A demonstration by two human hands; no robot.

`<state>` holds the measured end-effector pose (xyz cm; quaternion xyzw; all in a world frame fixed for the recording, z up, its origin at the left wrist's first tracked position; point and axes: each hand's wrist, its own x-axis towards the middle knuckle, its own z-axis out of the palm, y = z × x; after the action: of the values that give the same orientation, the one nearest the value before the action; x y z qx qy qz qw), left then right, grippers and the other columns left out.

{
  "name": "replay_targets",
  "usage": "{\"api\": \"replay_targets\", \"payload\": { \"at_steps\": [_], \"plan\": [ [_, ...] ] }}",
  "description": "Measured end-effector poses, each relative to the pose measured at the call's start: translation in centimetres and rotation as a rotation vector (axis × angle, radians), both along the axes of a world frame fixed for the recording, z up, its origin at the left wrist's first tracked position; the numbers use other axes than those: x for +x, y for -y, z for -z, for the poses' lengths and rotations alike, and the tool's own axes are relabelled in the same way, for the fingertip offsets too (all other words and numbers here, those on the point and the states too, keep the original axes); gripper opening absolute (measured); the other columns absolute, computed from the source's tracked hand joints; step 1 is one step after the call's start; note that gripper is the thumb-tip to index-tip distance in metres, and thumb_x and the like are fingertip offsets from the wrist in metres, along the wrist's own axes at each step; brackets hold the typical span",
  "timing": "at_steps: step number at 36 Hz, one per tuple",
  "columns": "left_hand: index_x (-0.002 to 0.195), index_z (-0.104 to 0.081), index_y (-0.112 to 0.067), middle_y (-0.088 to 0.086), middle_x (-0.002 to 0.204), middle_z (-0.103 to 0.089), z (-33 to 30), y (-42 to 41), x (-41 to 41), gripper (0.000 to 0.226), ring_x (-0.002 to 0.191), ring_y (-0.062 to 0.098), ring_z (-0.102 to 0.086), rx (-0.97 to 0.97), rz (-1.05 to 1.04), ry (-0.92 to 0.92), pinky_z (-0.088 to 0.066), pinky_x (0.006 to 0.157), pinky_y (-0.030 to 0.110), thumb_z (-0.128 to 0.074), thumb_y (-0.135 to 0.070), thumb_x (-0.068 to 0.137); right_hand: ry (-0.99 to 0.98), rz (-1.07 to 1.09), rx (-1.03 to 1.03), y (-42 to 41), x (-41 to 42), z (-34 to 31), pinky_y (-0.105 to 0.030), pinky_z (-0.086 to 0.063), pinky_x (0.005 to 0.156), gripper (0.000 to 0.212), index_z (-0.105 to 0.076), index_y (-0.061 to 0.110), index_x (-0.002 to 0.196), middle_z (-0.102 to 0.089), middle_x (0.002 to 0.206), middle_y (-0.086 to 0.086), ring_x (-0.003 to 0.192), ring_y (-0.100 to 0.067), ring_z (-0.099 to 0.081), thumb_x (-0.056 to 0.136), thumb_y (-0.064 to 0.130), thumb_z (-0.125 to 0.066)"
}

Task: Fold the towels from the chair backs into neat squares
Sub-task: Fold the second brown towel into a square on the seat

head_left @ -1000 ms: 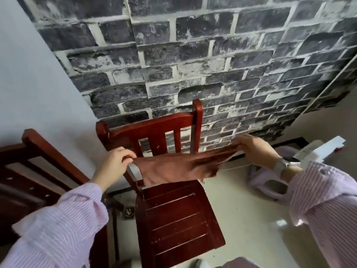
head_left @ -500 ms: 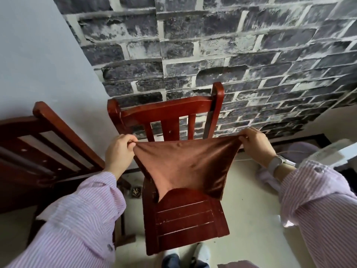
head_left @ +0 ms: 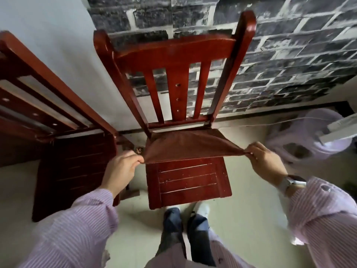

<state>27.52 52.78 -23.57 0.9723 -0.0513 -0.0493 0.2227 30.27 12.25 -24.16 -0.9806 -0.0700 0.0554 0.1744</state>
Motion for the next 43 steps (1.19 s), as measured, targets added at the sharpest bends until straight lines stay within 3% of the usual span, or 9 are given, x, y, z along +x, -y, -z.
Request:
{"api": "replay_targets", "payload": {
  "at_steps": [7, 13, 22, 27, 29, 31, 36, 39, 43],
  "plan": [
    [0.088, -0.072, -0.015, -0.003, 0.095, -0.067, 9.3, 1.0, -6.7, 0.018, 0.091, 0.016, -0.061, 0.043, 0.061, -0.53, -0.037, 0.076, 0.02, -0.057, -0.006, 0.084, -0.531, 0.03, -0.061, 0.4, -7.5, 9.9, -0.032, -0.047, 0.074, 0.014, -0.065, 0.017, 0.097, -0.064, 0.103, -0.001, 0.095, -0.028, -0.062, 0.088, 0.017, -0.055],
    [0.092, -0.07, -0.009, 0.005, 0.102, -0.068, 14.6, 1.6, -9.7, 0.018, 0.097, 0.022, -0.06, 0.004, -0.052, -0.759, -0.044, 0.088, 0.031, -0.058, -0.001, 0.082, -0.761, 0.032, -0.114, 0.3, -10.9, 14.0, -0.031, -0.045, 0.085, 0.02, -0.064, 0.018, 0.102, -0.063, 0.113, -0.002, 0.105, -0.024, -0.057, 0.092, 0.018, -0.047],
    [0.091, -0.064, -0.006, 0.004, 0.089, -0.06, 17.5, 2.3, -5.7, 0.02, 0.081, 0.017, -0.054, -0.349, -0.537, -0.621, -0.039, 0.067, 0.005, -0.051, 0.007, 0.085, -0.693, 0.352, 0.275, -0.8, -6.2, 16.7, -0.029, -0.043, 0.071, 0.01, -0.062, 0.002, 0.092, -0.064, 0.093, -0.015, 0.087, -0.03, -0.059, 0.085, 0.005, -0.055],
    [0.091, -0.06, -0.012, 0.003, 0.08, -0.057, 18.8, 2.6, -1.4, 0.02, 0.073, 0.018, -0.051, -0.531, -0.684, -0.511, -0.044, 0.067, 0.021, -0.046, 0.002, 0.089, -0.612, 0.635, 0.534, -2.3, -1.4, 18.4, -0.015, -0.045, 0.057, 0.009, -0.058, 0.008, 0.094, -0.058, 0.078, -0.004, 0.071, -0.017, -0.053, 0.086, 0.005, -0.056],
    [0.094, -0.061, -0.013, 0.002, 0.085, -0.058, 19.7, 2.7, 0.4, 0.02, 0.081, 0.019, -0.052, -0.535, -0.714, -0.475, -0.042, 0.07, 0.026, -0.046, 0.0, 0.09, -0.567, 0.702, 0.61, -2.7, 0.5, 19.6, -0.022, -0.049, 0.066, 0.01, -0.058, 0.01, 0.093, -0.058, 0.082, -0.007, 0.075, -0.02, -0.055, 0.085, 0.005, -0.056],
    [0.095, -0.062, -0.015, 0.002, 0.087, -0.058, 20.9, 2.8, 2.0, 0.02, 0.084, 0.019, -0.052, -0.53, -0.743, -0.449, -0.043, 0.068, 0.026, -0.046, -0.002, 0.091, -0.539, 0.743, 0.635, -3.1, 2.1, 21.0, -0.032, -0.049, 0.066, 0.01, -0.059, 0.012, 0.094, -0.059, 0.088, -0.011, 0.078, -0.022, -0.055, 0.085, 0.008, -0.057],
    [0.086, -0.064, -0.022, -0.011, 0.085, -0.059, 24.6, 2.4, 4.7, 0.024, 0.085, 0.01, -0.056, -0.517, -0.785, -0.436, -0.046, 0.074, 0.016, -0.049, -0.004, 0.09, -0.5, 0.764, 0.614, -3.9, 5.2, 24.5, -0.023, -0.042, 0.061, 0.009, -0.059, 0.016, 0.081, -0.056, 0.075, 0.002, 0.075, -0.019, -0.053, 0.085, 0.008, -0.057],
    [0.096, -0.066, -0.016, -0.012, 0.08, -0.057, 26.5, 2.3, 5.8, 0.022, 0.071, 0.0, -0.054, -0.516, -0.825, -0.412, -0.043, 0.054, 0.003, -0.049, -0.003, 0.089, -0.478, 0.761, 0.563, -4.1, 6.2, 26.3, -0.022, -0.041, 0.062, 0.016, -0.062, 0.005, 0.1, -0.057, 0.085, -0.003, 0.082, -0.019, -0.052, 0.087, 0.009, -0.054],
    [0.093, -0.063, -0.018, -0.011, 0.08, -0.057, 27.9, 2.3, 6.6, 0.021, 0.072, 0.0, -0.054, -0.497, -0.755, -0.39, -0.044, 0.061, 0.008, -0.047, -0.004, 0.09, -0.446, 0.769, 0.469, -3.9, 6.8, 27.5, -0.02, -0.037, 0.069, 0.025, -0.057, 0.003, 0.111, -0.055, 0.099, -0.005, 0.092, -0.018, -0.05, 0.089, 0.013, -0.051]
  ]
}}
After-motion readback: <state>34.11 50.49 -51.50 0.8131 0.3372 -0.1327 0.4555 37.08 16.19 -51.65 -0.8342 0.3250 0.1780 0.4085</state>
